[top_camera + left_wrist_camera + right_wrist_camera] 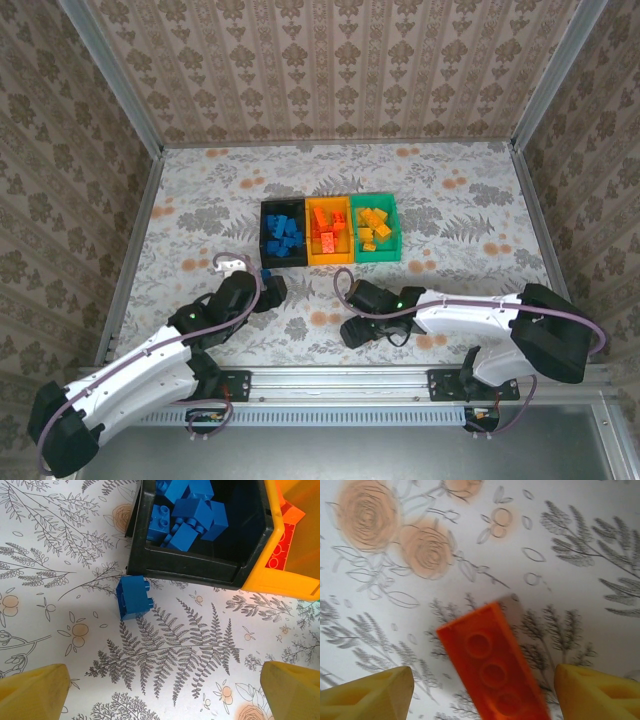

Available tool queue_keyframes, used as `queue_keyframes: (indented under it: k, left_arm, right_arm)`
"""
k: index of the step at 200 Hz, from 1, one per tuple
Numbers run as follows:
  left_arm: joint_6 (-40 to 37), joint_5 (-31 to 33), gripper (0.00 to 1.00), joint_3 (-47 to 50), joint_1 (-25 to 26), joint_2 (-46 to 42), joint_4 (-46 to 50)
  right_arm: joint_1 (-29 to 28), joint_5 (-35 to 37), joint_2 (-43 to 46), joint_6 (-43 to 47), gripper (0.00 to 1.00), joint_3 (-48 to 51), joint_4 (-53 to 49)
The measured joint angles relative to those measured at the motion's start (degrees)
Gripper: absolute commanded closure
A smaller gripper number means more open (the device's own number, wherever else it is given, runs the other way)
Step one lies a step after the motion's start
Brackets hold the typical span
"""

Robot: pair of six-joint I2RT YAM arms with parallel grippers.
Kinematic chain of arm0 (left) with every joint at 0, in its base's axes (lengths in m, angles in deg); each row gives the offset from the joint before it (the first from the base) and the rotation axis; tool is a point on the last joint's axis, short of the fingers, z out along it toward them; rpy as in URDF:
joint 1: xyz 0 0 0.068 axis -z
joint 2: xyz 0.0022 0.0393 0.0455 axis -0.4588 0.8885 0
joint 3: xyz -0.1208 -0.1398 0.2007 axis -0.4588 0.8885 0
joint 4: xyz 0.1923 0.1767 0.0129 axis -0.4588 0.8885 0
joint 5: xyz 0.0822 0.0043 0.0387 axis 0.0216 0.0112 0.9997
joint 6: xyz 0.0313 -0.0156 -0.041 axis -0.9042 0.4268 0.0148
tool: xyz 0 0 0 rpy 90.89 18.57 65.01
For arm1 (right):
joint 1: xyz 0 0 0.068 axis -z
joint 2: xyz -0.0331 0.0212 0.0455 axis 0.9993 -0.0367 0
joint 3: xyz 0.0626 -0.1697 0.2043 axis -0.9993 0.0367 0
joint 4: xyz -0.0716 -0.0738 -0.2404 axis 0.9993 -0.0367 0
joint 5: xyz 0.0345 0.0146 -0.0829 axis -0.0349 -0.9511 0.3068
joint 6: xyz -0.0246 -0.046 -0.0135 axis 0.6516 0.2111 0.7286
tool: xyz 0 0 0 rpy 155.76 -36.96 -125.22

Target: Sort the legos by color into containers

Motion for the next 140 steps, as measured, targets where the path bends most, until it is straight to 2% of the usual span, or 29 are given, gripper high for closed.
queue_keyframes:
  k: [41, 73, 109, 140]
  left_arm:
    - [0.0, -0.2, 0.0, 0.3, -0.3, 0.0, -0.5]
    - [0.0, -0.7, 0.0, 0.8, -0.3, 0.0, -0.4]
    - [0.0, -0.9, 0.0, 0.8, -0.6, 0.0, -1.0]
    - [0.0, -1.1, 0.0, 0.8, -0.7, 1.0, -1.3]
  right_arm:
    - [-1.5, 4.3, -3.8, 0.6, 0.34, -2.2, -2.9]
    - [-2.9, 8.0, -6.1, 1.2, 0.48, -3.9, -5.3]
    - [-3.0, 8.8, -6.2, 1.8, 0.64, -4.0, -5.1]
    - [-3.0, 9.0, -5.8, 1.7, 0.7, -4.0, -4.8]
